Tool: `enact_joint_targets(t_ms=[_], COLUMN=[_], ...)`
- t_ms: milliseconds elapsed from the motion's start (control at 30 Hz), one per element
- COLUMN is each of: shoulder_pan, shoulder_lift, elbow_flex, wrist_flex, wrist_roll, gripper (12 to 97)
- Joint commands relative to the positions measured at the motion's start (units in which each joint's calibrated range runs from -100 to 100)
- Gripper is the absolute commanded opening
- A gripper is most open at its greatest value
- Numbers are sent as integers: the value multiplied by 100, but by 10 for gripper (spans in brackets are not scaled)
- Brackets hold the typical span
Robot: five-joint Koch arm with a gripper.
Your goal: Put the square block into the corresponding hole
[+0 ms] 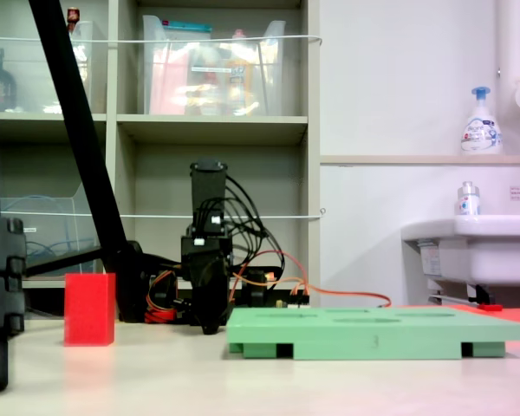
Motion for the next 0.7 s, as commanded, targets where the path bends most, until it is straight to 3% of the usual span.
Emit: enact_joint_targets(t_ms=[0,667], shoulder_pan=[20,59], shoulder_lift=[-41,-41], elbow_flex=[-186,-186], wrist_flex=[-711,-711], wrist_roll=[-29,-29], gripper=[493,491])
